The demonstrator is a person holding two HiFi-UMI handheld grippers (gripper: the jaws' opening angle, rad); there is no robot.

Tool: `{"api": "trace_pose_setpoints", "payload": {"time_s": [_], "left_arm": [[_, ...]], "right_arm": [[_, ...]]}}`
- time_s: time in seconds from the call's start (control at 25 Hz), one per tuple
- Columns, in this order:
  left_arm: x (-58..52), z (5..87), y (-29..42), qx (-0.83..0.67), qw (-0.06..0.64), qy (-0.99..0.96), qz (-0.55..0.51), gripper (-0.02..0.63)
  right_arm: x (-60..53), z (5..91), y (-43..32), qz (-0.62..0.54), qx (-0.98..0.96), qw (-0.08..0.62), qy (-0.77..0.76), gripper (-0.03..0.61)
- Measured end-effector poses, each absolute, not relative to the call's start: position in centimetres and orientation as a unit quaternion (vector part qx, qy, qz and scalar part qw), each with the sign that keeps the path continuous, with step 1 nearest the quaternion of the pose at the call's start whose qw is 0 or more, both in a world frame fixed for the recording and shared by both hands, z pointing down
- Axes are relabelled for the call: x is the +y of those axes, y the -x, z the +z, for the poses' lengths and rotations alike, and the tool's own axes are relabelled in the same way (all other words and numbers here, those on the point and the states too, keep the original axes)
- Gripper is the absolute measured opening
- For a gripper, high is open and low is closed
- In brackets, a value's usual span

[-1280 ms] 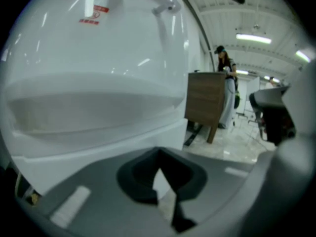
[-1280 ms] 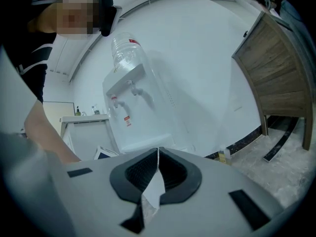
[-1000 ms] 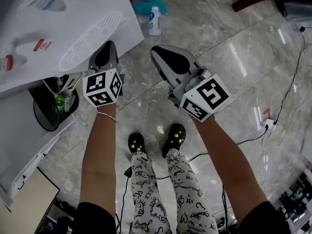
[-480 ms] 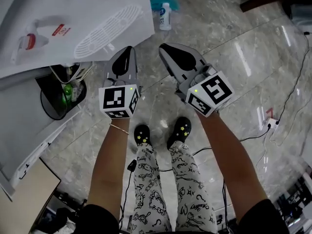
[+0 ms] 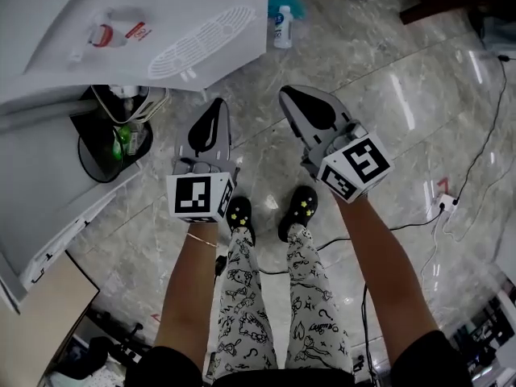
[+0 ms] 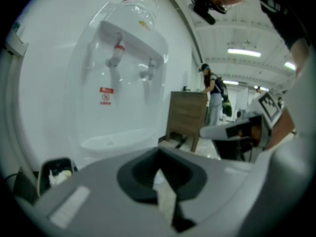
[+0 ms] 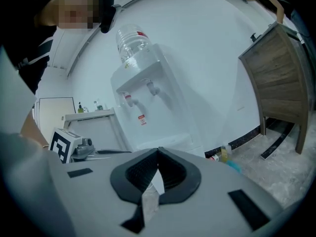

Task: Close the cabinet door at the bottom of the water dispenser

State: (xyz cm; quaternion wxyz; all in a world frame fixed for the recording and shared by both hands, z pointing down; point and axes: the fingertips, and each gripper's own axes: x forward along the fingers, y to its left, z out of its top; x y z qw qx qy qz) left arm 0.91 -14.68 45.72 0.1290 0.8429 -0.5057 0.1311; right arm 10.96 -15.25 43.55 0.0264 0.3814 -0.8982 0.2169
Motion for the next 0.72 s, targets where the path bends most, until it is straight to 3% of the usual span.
{"api": "trace_pose_setpoints", "payload": {"time_s": [0.72], "left_arm": [[-9.1,39.3,0.9,-0.493,0.117,-0.851,0.138,0.000]], "right_arm": [[-10.0,36.8,-8.5,0.202,-0.896,0.007,-0.396,0.015]]}}
